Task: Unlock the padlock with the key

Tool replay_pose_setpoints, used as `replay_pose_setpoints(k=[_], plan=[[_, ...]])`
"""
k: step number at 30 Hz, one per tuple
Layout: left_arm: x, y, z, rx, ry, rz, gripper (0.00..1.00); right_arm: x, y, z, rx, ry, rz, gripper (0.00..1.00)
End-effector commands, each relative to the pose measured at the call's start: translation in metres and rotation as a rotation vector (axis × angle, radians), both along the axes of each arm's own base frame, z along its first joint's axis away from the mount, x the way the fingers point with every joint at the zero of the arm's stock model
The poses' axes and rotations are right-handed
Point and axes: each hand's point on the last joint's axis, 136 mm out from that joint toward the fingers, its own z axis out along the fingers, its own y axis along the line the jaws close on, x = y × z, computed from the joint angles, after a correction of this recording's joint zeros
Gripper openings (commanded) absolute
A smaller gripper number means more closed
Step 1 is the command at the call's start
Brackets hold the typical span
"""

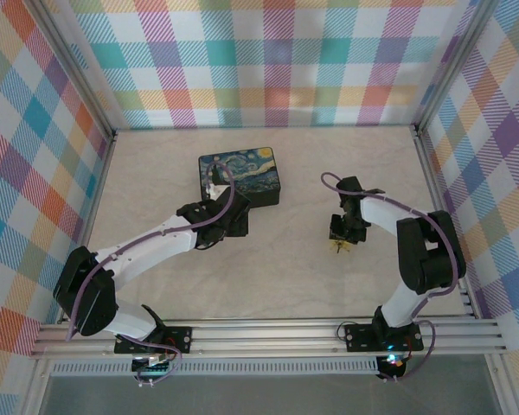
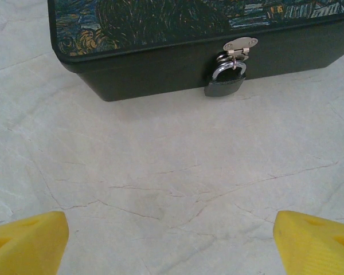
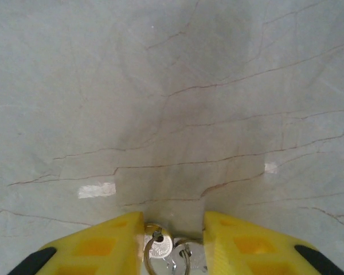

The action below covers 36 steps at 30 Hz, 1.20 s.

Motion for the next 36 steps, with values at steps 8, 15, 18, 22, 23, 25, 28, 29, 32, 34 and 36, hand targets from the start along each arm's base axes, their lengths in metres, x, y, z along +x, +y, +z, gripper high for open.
replay_pose_setpoints(k=[8, 15, 18, 22, 23, 25, 28, 29, 32, 34, 36], plan=[[-0.017, -0.014, 0.006, -0.161, 0.028, -0.021, 0.92, -0.003, 0.012, -0.007, 0.073, 0.032, -0.007, 0.19], [-0.029, -0.042, -0.012, -0.329, 0.131, -0.031, 0.91, -0.002, 0.027, 0.001, 0.169, 0.015, -0.019, 0.12], [-0.029, -0.045, -0.015, -0.347, 0.144, -0.021, 0.91, -0.002, 0.031, 0.001, 0.193, 0.010, -0.031, 0.08], [-0.029, -0.057, -0.018, -0.390, 0.168, -0.032, 0.91, 0.000, 0.037, 0.004, 0.233, 0.001, -0.042, 0.05], [-0.029, -0.060, -0.019, -0.401, 0.176, -0.035, 0.91, 0.001, 0.039, 0.005, 0.245, -0.003, -0.044, 0.05], [-0.028, -0.067, -0.023, -0.424, 0.190, -0.042, 0.91, 0.001, 0.042, 0.007, 0.268, -0.010, -0.044, 0.04], [-0.024, -0.082, -0.030, -0.467, 0.221, -0.049, 0.90, 0.002, 0.046, 0.009, 0.295, -0.022, -0.038, 0.02], [-0.023, -0.089, -0.033, -0.487, 0.238, -0.051, 0.89, 0.002, 0.047, 0.010, 0.303, -0.027, -0.037, 0.02], [-0.019, -0.107, -0.038, -0.533, 0.259, -0.054, 0.87, 0.001, 0.052, 0.013, 0.340, -0.042, -0.033, 0.02], [-0.018, -0.116, -0.042, -0.546, 0.274, -0.054, 0.86, 0.000, 0.056, 0.015, 0.371, -0.048, -0.033, 0.02], [-0.010, -0.133, -0.038, -0.596, 0.255, -0.072, 0.82, -0.001, 0.060, 0.017, 0.395, -0.054, -0.035, 0.02]])
